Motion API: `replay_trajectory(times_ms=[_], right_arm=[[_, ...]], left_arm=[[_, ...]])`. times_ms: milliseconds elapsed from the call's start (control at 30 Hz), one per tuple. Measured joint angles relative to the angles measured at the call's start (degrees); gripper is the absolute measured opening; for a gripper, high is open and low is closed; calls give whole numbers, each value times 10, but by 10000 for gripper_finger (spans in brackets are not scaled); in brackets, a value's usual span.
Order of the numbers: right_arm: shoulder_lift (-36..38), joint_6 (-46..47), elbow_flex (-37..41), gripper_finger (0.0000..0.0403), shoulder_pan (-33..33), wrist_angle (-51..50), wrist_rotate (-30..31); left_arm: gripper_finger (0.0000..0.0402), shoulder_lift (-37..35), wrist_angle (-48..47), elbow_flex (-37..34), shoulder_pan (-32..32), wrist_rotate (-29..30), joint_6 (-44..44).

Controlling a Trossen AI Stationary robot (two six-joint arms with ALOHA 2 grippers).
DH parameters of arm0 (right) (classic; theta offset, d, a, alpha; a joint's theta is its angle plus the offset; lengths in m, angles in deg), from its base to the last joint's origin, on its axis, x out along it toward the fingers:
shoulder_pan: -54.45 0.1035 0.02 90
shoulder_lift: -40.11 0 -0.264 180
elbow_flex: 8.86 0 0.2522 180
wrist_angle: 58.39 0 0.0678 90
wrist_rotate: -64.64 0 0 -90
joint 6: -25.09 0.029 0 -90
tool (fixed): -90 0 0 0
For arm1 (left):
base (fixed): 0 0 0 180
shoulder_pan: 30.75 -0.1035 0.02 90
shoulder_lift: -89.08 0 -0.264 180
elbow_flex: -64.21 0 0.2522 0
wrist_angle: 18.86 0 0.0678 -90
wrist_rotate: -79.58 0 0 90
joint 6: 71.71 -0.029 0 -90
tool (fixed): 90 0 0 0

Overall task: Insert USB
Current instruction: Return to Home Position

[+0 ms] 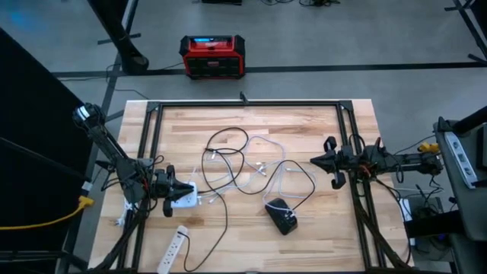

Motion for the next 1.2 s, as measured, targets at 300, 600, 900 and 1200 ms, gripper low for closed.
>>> replay_trajectory(times_ms=[300, 600, 900, 1200], right_arm=[[0, 0, 0, 0, 0, -4, 0], [0, 0, 0, 0, 0, -4, 0], [0, 0, 0, 0, 0, -4, 0], [0, 0, 0, 0, 0, -4, 0]], left_arm=[[39, 1, 0, 0, 0, 0, 0], [39, -166, -169, 0, -95, -24, 0], [39, -286, -293, 0, -204, -20, -1], [39, -326, -294, 0, -259, -19, -1]])
